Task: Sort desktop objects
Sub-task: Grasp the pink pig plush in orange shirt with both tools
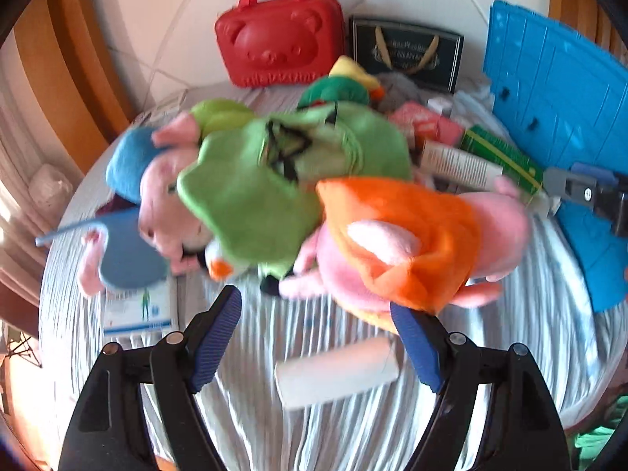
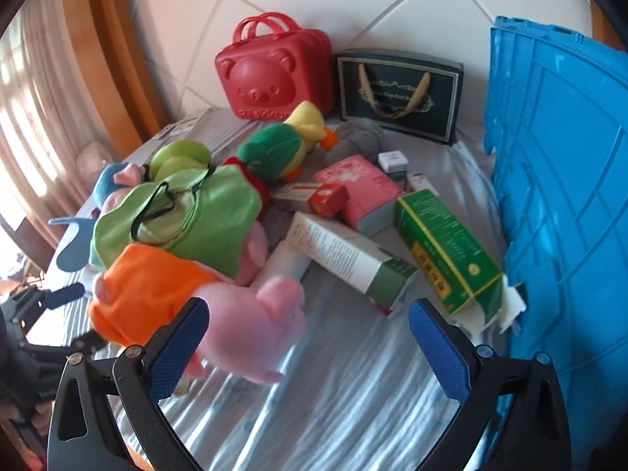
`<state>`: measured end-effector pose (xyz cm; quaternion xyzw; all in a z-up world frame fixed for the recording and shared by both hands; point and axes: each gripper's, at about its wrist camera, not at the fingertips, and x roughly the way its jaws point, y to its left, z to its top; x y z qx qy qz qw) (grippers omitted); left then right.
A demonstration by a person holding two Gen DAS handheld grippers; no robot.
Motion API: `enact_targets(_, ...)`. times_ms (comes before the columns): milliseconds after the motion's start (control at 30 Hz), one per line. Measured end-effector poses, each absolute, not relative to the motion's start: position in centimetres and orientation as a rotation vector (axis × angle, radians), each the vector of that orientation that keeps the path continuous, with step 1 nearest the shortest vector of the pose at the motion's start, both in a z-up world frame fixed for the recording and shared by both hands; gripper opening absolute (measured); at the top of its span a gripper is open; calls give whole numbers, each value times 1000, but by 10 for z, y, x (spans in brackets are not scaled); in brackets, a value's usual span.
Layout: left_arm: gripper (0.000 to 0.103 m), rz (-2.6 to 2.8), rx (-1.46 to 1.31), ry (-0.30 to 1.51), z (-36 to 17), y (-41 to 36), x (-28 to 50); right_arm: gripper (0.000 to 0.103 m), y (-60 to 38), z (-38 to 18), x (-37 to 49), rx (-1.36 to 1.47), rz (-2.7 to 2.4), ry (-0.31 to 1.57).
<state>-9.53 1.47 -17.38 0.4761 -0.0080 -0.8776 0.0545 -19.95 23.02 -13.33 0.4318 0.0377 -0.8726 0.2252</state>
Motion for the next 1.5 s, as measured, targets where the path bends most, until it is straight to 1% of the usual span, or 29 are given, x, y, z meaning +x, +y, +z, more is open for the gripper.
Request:
enact_targets(133, 79, -2705, 1522, 83, -183, 12, -80, 103, 223, -156, -187, 1271, -2379, 117)
enact_targets(233, 79, -2709, 1547, 71, -185, 20, -73, 103, 217, -179, -174, 1371, -2346, 152)
enact_targets(367, 79, -2725, 1557, 40, -186, 29, -73, 103, 223, -194, -161, 1432, -2358, 138)
enact_targets(467, 79, -2778, 1534, 24, -177, 40, -74, 103, 230, -195, -153, 1443, -2377, 121)
enact_targets(600, 79, -2818, 1537, 61, -169, 47, -83, 103, 241, -192, -147, 1448, -2415, 105)
enact_targets(667, 79, -2798, 1546, 26, -174, 53, -90, 103, 247, -189, -145, 1446, -2433, 80)
enact_targets(733, 79, -2750, 1596, -62, -192, 60, -100, 103, 249, -188, -146, 1442, -2432, 56)
enact_targets(767, 79, -2729, 1617, -77, -203, 62, -104, 103, 249, -189, -146, 1440, -2427, 44)
enact_targets(833, 83, -2736, 1637, -52, -215, 62, -108, 103, 247, -191, -147, 1439, -2413, 40)
enact_targets(900, 94, -2724, 1621, -68, -218, 62, -109, 103, 242, -196, -148, 1442, -2393, 50)
enact_targets(967, 95, -2727, 1619, -70, -219, 60, -107, 103, 237, -206, -153, 1470, -2359, 43)
enact_targets(1100, 95, -2724, 1651, -67, -217, 60, -97, 103, 235, -223, -159, 1504, -2310, -16)
enact_targets(1200, 95, -2722, 1633, -216, -221, 72, -96, 103, 233, -228, -161, 1491, -2281, -55)
enact_targets(1233, 95, -2715, 1641, -227, -224, 74, -100, 103, 233, -230, -163, 1495, -2269, -73)
enact_targets(1333, 95, -2704, 1702, -186, -235, 77, -114, 103, 231, -237, -173, 1497, -2236, -116)
enact_targets(1433, 94, -2708, 1701, -197, -242, 82, -122, 103, 228, -242, -181, 1487, -2203, -161)
enact_targets(1500, 86, -2725, 1660, -236, -242, 85, -123, 103, 225, -240, -182, 1465, -2214, -135)
